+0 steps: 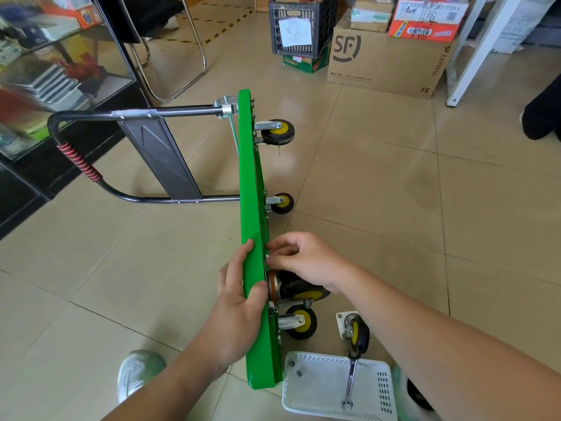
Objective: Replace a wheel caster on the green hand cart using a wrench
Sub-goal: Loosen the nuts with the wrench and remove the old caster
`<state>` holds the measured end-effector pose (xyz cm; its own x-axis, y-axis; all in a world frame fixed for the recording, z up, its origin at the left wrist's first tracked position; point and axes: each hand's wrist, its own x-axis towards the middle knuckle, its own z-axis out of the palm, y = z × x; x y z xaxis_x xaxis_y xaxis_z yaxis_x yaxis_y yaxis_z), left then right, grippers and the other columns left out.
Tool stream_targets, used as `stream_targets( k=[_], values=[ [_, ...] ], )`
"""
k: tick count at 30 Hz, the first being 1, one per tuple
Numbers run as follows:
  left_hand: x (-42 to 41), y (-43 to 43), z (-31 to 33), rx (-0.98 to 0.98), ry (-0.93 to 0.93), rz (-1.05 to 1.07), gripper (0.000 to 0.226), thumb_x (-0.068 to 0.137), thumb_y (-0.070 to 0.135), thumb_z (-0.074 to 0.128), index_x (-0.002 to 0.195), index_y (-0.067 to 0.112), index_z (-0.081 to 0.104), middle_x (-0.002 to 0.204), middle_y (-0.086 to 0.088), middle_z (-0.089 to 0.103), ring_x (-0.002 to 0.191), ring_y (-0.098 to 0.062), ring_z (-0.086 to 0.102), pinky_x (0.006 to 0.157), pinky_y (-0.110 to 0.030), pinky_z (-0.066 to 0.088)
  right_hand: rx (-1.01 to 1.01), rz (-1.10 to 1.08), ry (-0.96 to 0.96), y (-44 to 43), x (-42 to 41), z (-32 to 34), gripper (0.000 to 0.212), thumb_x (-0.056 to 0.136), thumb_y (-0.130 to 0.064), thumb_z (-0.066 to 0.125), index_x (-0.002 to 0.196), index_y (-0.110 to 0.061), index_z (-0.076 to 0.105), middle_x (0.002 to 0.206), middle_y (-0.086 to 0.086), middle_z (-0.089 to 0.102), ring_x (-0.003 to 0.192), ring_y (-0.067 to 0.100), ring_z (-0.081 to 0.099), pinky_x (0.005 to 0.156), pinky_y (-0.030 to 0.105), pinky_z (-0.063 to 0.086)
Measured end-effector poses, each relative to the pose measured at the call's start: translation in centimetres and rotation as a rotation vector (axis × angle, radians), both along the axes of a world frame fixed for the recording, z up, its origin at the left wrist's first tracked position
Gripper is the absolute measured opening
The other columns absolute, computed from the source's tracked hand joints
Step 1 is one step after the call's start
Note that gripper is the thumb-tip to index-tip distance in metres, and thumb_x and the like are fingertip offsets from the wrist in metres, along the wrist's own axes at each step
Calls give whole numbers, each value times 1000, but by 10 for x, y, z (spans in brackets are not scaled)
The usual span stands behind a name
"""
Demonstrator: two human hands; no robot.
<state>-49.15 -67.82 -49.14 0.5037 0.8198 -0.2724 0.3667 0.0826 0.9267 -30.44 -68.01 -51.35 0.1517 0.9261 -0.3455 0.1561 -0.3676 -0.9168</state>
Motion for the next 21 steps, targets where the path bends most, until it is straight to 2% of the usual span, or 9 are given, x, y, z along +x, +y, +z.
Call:
stream_targets(
  k=[3, 7, 10, 13, 16, 18, 21],
  values=[
    [-1, 0, -1, -5, 4, -1, 65, 106, 22, 47, 134, 77, 25, 134, 27, 34, 127, -11, 53, 115, -46, 42, 2, 17, -49, 0, -1, -1, 17, 90, -33, 74, 103, -23, 78, 96, -8, 77, 94, 8, 71, 92, 30, 55],
    [-2, 0, -1, -6, 6, 0, 65, 106, 22, 47, 136, 74, 24, 132, 29, 33, 125, -8, 53, 115, -45, 42, 21, 0, -14, 0, 0, -2, 19, 81, -23, 83, 99, -26, 75, 93, -5, 76, 92, 11, 72, 94, 35, 57],
    [-2, 0, 0, -14, 6, 1, 64, 106, 22, 47, 138, 73, 24, 131, 29, 34, 123, -6, 53, 115, -45, 42, -14, 7, 53, 1, 2, -3, 27, 83, -24, 82, 108, -27, 73, 98, -5, 77, 96, 11, 73, 97, 36, 55],
    [-2, -1, 1, -20, 5, -1, 64, 106, 22, 46, 137, 73, 23, 133, 26, 34, 124, -2, 51, 116, -44, 41, -21, 16, 5, 1, 1, -2, 19, 90, -33, 74, 106, -24, 77, 100, -8, 77, 99, 10, 71, 98, 33, 54],
    [-1, 0, 2, -22, 3, 5, 65, 105, 23, 48, 134, 76, 24, 132, 28, 34, 123, -6, 53, 114, -46, 43, 6, -8, -17, 1, 1, -3, 15, 86, -27, 79, 100, -23, 77, 94, -4, 77, 91, 10, 72, 94, 34, 57],
    [-1, 0, 2, -20, 3, 9, 66, 105, 22, 48, 134, 76, 25, 131, 29, 34, 123, -4, 53, 114, -46, 43, 3, -16, 22, 0, 3, -4, 22, 82, -21, 82, 103, -22, 74, 93, -3, 76, 89, 11, 72, 94, 35, 57],
    [-1, -1, 2, -20, -2, 9, 65, 105, 22, 48, 135, 74, 25, 131, 29, 34, 120, 2, 52, 114, -44, 43, -23, 30, 42, 0, 4, -3, 26, 87, -26, 78, 113, -24, 73, 101, -7, 76, 98, 8, 71, 96, 30, 55]
  ],
)
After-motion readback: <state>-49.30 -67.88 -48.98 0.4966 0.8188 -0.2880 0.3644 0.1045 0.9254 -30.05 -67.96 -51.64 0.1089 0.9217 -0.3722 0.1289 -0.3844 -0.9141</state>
